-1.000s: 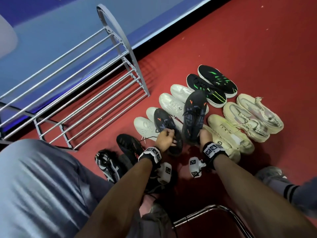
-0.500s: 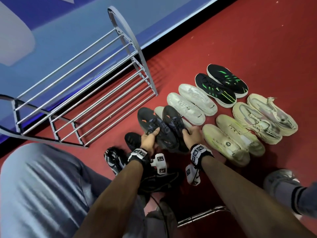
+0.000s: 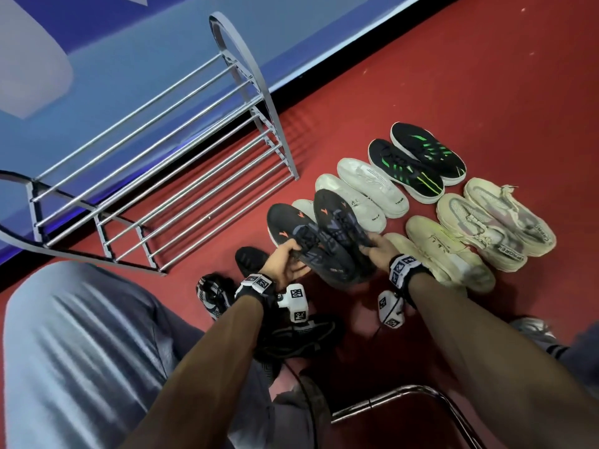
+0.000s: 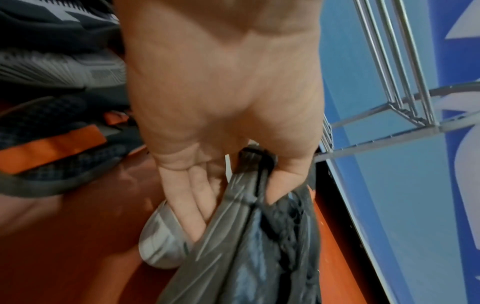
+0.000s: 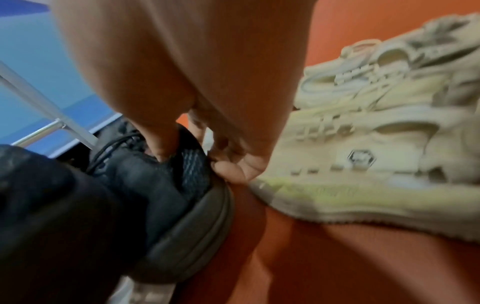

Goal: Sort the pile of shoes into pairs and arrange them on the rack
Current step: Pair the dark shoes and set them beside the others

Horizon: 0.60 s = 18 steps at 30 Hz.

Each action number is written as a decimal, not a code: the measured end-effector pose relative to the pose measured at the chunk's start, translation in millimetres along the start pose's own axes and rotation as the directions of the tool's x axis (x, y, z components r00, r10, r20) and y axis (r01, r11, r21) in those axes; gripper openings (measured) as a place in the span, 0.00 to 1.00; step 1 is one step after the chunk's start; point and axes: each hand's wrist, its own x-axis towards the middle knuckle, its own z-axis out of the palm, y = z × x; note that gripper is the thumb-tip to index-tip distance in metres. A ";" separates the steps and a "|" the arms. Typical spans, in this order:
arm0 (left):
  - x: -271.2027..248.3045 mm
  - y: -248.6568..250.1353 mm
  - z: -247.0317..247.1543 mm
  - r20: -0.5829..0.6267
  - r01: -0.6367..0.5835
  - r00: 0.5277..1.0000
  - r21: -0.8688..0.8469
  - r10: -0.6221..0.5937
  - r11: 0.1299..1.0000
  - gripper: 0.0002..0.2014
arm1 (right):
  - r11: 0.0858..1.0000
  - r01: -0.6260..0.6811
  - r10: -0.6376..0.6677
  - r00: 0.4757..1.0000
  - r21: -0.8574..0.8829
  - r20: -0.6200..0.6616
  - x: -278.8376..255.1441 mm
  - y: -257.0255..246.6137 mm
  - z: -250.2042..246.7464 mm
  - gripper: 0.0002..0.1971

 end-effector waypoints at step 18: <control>33.1 -132.8 95.5 0.028 0.168 0.975 0.554 -0.221 0.815 0.07 | 0.981 -0.135 0.121 0.987 -0.141 -0.104 -85.4 129.0 -93.7 0.18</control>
